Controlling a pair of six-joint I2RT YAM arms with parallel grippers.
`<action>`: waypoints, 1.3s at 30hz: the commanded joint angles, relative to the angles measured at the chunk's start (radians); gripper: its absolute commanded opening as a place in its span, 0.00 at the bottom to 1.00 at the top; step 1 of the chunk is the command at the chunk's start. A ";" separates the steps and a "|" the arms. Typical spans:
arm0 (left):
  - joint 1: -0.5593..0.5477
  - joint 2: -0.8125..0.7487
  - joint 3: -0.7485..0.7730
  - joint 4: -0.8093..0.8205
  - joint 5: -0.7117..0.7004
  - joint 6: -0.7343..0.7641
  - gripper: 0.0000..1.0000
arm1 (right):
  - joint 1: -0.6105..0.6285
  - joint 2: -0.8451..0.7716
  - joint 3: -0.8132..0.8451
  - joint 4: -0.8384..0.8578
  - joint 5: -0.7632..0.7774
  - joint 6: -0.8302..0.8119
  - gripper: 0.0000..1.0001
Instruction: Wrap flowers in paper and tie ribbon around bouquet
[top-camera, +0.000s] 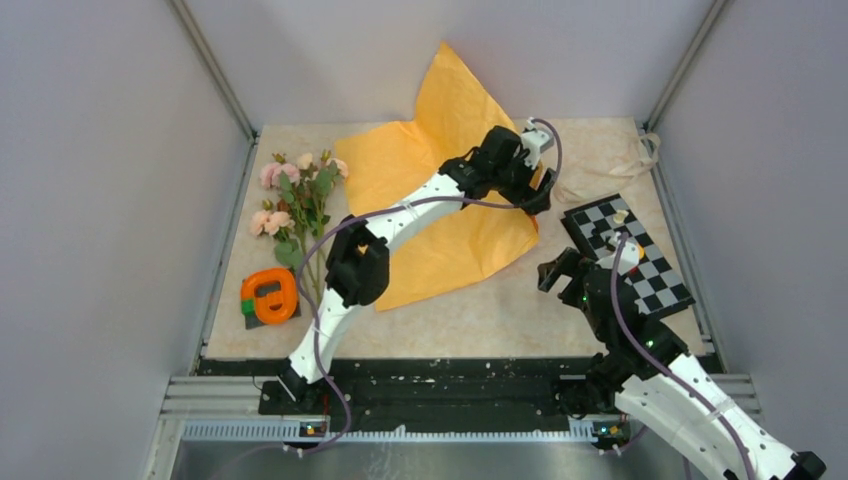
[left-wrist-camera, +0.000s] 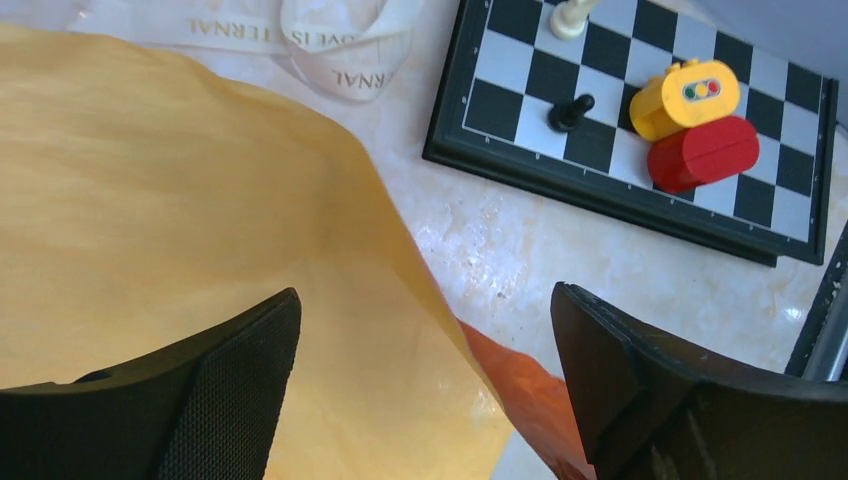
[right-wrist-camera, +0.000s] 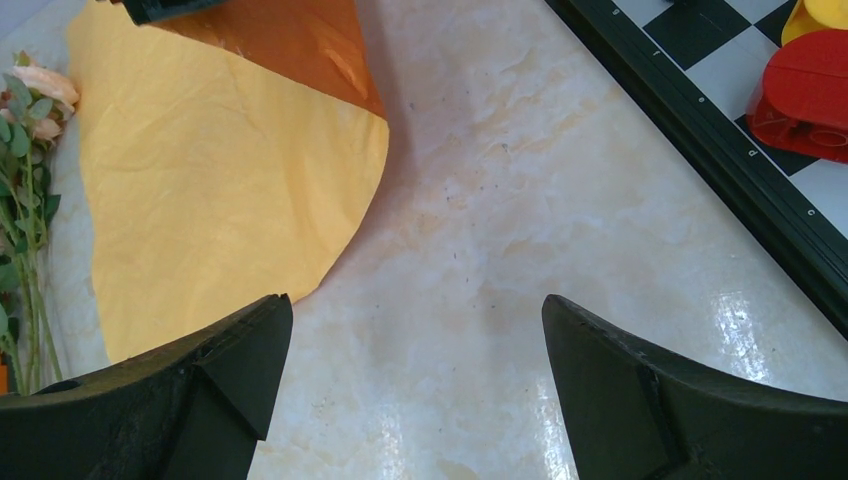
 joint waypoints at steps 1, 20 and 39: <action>0.010 -0.036 0.064 0.008 -0.046 -0.023 0.99 | 0.005 0.016 0.015 0.027 -0.013 -0.023 0.99; 0.140 -0.967 -1.000 0.128 -0.446 -0.320 0.99 | 0.004 0.458 -0.134 0.617 -0.070 0.156 0.99; 0.582 -0.928 -1.361 0.178 -0.175 -0.550 0.99 | 0.004 0.608 -0.220 0.682 0.013 0.322 0.99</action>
